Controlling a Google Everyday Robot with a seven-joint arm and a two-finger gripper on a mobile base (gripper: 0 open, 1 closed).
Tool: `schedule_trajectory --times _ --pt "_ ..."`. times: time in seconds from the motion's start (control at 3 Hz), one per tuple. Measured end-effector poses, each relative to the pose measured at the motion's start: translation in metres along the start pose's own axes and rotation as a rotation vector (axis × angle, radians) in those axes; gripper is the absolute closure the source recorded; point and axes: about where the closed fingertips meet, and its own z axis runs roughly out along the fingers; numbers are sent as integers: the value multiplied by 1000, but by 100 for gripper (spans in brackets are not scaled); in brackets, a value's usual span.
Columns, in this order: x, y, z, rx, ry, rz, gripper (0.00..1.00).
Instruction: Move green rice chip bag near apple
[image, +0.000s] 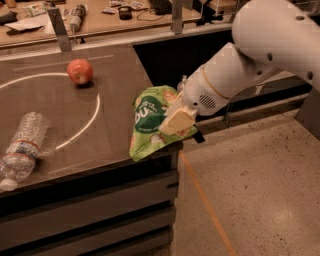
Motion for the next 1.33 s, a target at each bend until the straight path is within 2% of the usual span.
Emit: schedule_trajectory --times 0.33,0.67,1.33 --pt "15 -20 -33 30 2 31 100" --pt "17 -23 -52 50 -12 14 100" --pt "-18 -7 -53 37 -107 -87 100"
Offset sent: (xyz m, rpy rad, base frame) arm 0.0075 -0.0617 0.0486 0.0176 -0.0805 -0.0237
